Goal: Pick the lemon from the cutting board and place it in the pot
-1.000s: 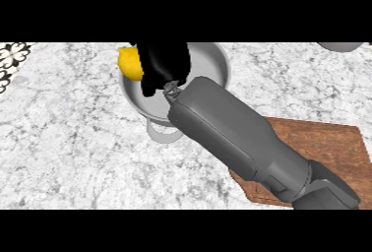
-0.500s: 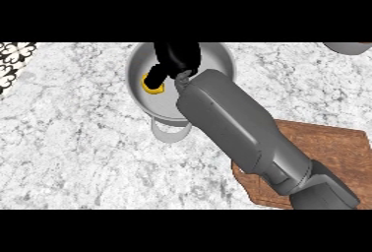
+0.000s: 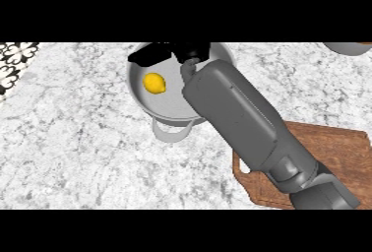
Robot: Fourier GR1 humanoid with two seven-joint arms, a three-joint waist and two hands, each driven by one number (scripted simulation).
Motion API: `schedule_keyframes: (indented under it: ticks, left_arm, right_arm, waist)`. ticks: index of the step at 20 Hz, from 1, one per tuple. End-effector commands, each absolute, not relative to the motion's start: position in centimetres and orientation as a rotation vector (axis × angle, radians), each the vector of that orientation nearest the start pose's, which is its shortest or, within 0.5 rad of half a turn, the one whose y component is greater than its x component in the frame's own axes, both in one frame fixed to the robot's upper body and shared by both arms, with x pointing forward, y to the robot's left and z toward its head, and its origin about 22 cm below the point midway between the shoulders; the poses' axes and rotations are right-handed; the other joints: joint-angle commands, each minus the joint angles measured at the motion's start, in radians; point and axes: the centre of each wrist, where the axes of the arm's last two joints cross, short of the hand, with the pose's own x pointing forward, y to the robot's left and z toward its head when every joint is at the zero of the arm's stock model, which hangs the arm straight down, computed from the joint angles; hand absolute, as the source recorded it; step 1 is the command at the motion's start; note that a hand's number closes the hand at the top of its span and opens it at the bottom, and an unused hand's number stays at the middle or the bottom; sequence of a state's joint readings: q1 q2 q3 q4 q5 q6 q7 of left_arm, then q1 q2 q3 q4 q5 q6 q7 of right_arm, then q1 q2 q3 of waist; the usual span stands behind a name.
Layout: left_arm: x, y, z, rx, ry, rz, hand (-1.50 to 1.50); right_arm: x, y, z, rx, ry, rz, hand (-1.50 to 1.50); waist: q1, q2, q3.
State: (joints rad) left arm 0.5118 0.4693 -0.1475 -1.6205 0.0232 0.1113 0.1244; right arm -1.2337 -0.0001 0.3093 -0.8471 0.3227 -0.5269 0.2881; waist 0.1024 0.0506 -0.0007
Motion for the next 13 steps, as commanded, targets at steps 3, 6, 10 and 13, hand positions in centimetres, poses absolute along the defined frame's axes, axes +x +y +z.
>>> schedule_keyframes:
  ticks: [3,6,10,13]
  left_arm:
    - [17.5,31.2,1.5,0.383,-1.392,-0.204,0.0]
    - [17.4,31.9,1.8,0.383,-1.378,-0.174,0.0]
    - [17.1,31.5,1.4,0.388,-1.356,-0.147,0.0]
    - [16.6,32.3,1.5,0.414,-1.359,-0.149,0.0]
  right_arm:
    - [40.4,-1.1,20.5,-0.287,-1.935,0.37,-1.5]
    - [40.8,-1.9,20.5,-0.2,-1.928,0.345,-1.5]
    - [40.7,-2.8,18.9,-0.129,-1.926,0.323,-1.5]
    - [40.9,-3.6,17.2,-0.101,-1.915,0.312,-1.5]
  waist:
    - [-0.038,-0.014,0.002]
    - [-0.06,-0.015,0.003]
    - [-0.092,-0.029,0.003]
    - [-0.096,-0.031,0.002]
